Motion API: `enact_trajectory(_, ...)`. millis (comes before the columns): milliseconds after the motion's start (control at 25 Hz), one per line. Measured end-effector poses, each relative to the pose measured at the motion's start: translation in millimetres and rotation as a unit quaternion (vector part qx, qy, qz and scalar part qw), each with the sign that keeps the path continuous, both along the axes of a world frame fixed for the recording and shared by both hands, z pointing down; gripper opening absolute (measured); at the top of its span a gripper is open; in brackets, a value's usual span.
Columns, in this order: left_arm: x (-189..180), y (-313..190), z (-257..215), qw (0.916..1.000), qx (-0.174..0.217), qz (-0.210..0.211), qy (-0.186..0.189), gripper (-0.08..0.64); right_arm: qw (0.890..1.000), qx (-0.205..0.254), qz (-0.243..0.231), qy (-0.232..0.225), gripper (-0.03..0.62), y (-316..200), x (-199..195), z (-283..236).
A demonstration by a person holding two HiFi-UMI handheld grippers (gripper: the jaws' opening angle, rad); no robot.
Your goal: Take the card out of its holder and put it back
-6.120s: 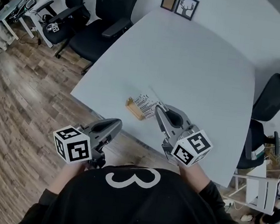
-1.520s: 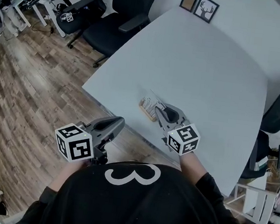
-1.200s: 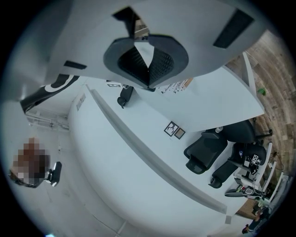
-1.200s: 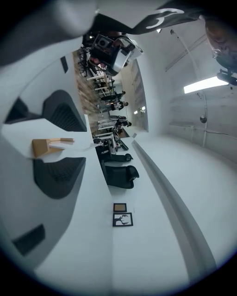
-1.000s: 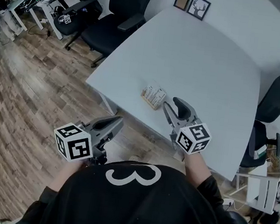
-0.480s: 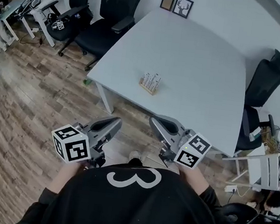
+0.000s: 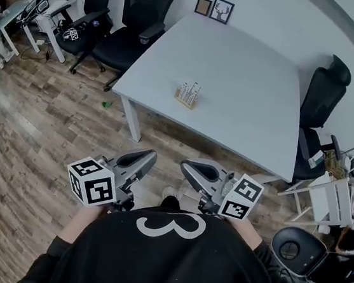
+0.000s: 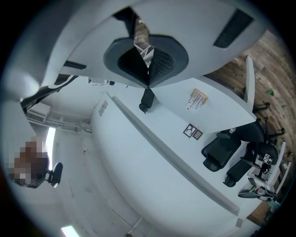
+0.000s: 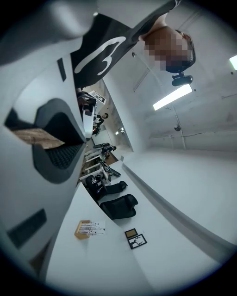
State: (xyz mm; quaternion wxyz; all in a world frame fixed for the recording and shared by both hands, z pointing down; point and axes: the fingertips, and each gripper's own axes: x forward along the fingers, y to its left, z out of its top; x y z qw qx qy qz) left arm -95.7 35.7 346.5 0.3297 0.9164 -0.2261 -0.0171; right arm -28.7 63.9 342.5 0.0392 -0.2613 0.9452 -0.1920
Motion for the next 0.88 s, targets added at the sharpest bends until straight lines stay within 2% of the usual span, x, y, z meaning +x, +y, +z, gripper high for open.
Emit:
enact_trajectory(360,-14,30,-4,0.9999,0.01,0.001,-0.003,0.014,1.0,0.005,-0.002,0.014,0.008,28,-20,4)
enact_trajectory(880,-15,53,-1,0.9999,0.006,0.011,-0.004,0.014,1.0,0.004,0.014,0.018,0.008,47,-20,7)
